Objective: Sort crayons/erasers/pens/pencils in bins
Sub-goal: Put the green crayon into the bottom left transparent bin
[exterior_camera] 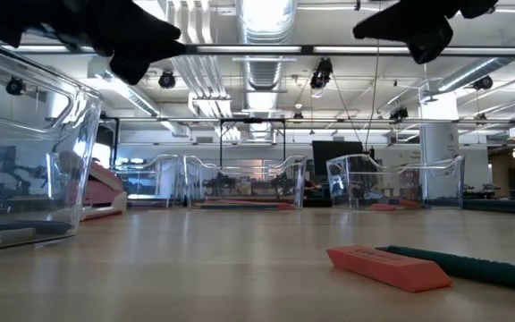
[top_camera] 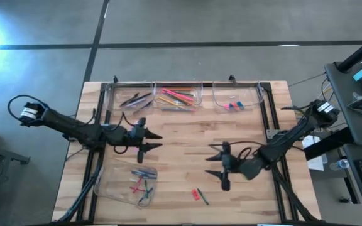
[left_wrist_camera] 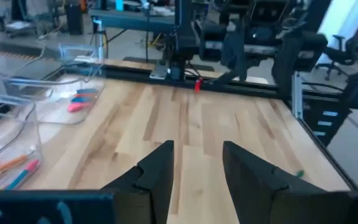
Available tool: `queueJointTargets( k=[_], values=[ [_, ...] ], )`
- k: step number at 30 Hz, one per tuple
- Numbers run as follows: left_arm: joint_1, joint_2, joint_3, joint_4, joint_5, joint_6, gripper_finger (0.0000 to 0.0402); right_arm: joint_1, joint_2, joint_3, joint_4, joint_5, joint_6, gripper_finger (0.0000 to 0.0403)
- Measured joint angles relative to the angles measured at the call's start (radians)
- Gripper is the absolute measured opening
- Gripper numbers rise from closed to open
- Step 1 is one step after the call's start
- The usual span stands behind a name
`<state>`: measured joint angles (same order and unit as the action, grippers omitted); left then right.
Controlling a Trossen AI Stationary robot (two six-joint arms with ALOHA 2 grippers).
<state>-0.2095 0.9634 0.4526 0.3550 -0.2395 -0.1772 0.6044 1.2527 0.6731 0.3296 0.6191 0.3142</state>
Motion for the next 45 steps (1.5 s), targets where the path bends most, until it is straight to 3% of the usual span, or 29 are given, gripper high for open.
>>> queueJointTargets(
  k=[10,22,29,38,45],
  values=[
    [-0.003,-0.11,-0.065,0.034,-0.03,0.138,0.0123,0.026,0.311,0.475,-0.73,-0.124,0.386,0.021],
    [-0.009,-0.176,-0.064,0.148,-0.008,0.109,0.0123,0.116,0.647,0.844,-0.929,-0.256,0.578,0.021],
    [-0.036,-0.137,-0.065,0.155,0.017,0.105,0.0123,0.169,0.701,0.859,-0.981,-0.219,0.782,0.021],
    [-0.072,-0.079,-0.064,0.164,0.017,0.089,0.0123,0.182,0.803,0.856,-1.0,-0.223,0.839,0.021],
    [-0.115,-0.06,-0.064,0.183,0.017,0.078,0.0123,0.191,0.803,0.85,-1.082,-0.171,0.948,0.021]
  ],
)
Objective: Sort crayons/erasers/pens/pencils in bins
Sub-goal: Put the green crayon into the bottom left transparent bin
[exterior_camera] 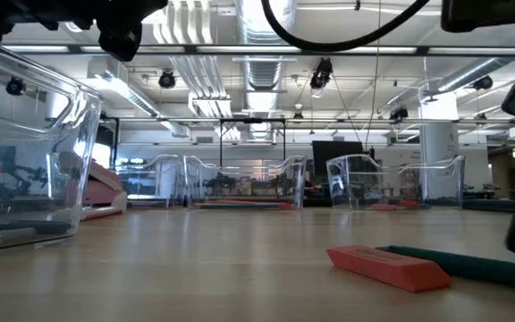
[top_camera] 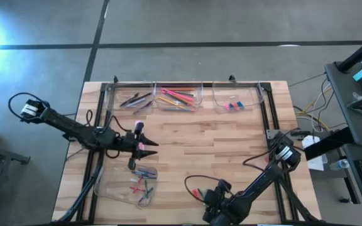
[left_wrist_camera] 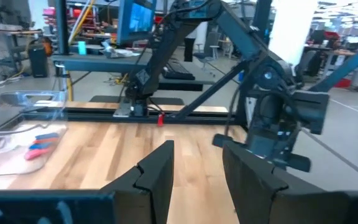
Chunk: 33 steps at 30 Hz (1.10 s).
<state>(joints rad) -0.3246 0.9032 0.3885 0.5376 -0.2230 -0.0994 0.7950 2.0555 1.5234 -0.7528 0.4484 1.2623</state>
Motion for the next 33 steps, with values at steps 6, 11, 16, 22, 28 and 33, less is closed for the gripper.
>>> queueJointTargets(
  k=[6,11,16,22,28,33],
  values=[
    [-0.023,0.0,0.0,0.009,0.0,0.0,0.0123,0.014,0.02,0.0,0.005,-0.017,0.003,0.021],
    [-0.025,0.006,0.0,0.008,0.0,0.001,0.0123,0.024,0.038,0.002,0.008,-0.012,0.024,0.0208],
    [-0.025,0.018,0.0,0.006,-0.001,0.001,0.0123,0.028,0.048,0.003,0.014,-0.018,0.068,0.018],
    [-0.025,0.034,0.0,0.018,-0.002,0.002,0.0123,0.034,0.053,0.002,0.025,-0.023,0.075,0.013],
    [-0.025,0.048,0.0,0.031,-0.002,0.002,0.0123,0.034,0.053,0.002,0.034,-0.03,0.082,0.0076],
    [-0.024,0.052,0.0,0.03,-0.002,0.002,0.0123,0.042,0.04,0.0,0.038,0.036,0.089,0.0035]
  ],
)
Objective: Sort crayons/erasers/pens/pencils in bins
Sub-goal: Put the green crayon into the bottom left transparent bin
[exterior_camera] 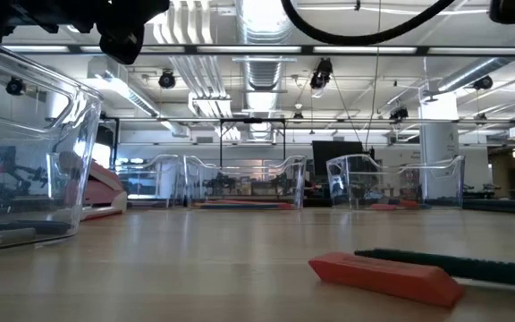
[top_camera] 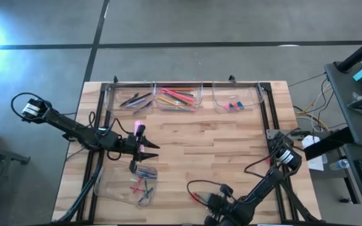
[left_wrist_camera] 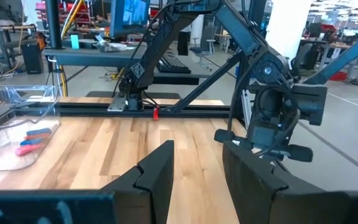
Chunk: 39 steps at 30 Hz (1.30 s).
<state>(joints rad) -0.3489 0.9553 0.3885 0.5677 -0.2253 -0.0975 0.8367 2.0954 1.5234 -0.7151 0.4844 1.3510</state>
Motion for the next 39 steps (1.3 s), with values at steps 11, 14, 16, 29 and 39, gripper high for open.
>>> queueJointTargets(
  k=[11,14,16,29,39],
  values=[
    [0.0,0.0,0.0,0.0,0.001,0.0,0.0123,0.017,-0.084,-0.005,-0.105,0.167,0.045,0.0018],
    [0.0,0.0,0.0,0.0,0.013,0.0,0.0123,0.013,-0.088,-0.005,-0.095,0.235,0.033,0.0018],
    [0.0,0.0,0.0,0.0,0.034,0.0,0.0123,0.007,-0.091,-0.004,-0.082,0.275,0.015,0.0018],
    [-0.002,-0.249,-0.04,-0.287,0.17,-0.024,0.0123,-0.057,-0.095,0.013,0.243,0.302,-0.381,0.0017],
    [-0.002,-0.447,-0.138,-0.282,0.032,-0.008,0.0123,-0.21,-0.095,0.025,0.768,0.142,-0.908,0.0017]
  ],
)
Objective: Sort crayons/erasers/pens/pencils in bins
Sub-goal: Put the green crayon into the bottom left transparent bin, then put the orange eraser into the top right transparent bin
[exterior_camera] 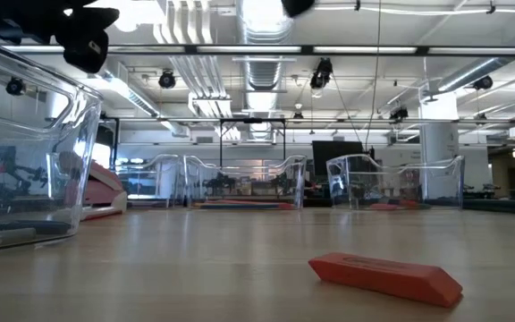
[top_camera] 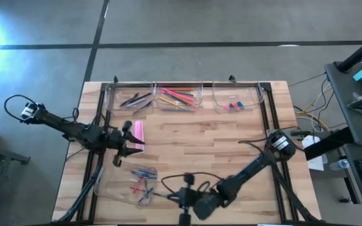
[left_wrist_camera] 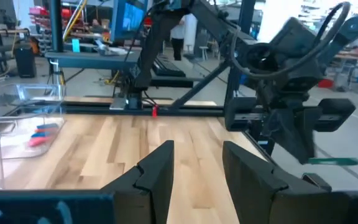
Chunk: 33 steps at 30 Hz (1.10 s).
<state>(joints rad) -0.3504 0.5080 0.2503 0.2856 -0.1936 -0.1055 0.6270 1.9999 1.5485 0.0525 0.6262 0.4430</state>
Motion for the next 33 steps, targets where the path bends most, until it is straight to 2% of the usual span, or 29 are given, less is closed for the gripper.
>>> queueJointTargets(
  k=[4,13,20,30,33],
  values=[
    [0.0,-0.019,-0.001,0.001,0.0,0.007,0.0123,-0.077,-0.001,0.018,0.101,-0.105,-0.098,0.0017],
    [0.0,-0.001,-0.001,0.003,-0.001,0.008,0.0123,-0.204,0.009,0.048,0.131,-0.286,-0.115,0.0018],
    [0.002,0.023,-0.001,0.046,-0.002,0.009,0.0123,-0.234,0.009,0.049,0.16,-0.29,-0.122,0.0034],
    [0.002,0.065,-0.002,0.126,-0.002,0.04,0.0123,-0.229,0.009,0.049,0.156,-0.293,-0.121,0.0128],
    [0.002,0.074,-0.002,0.133,-0.002,0.044,0.0123,-0.207,-0.008,0.049,0.081,-0.294,-0.118,0.0146]
  ],
)
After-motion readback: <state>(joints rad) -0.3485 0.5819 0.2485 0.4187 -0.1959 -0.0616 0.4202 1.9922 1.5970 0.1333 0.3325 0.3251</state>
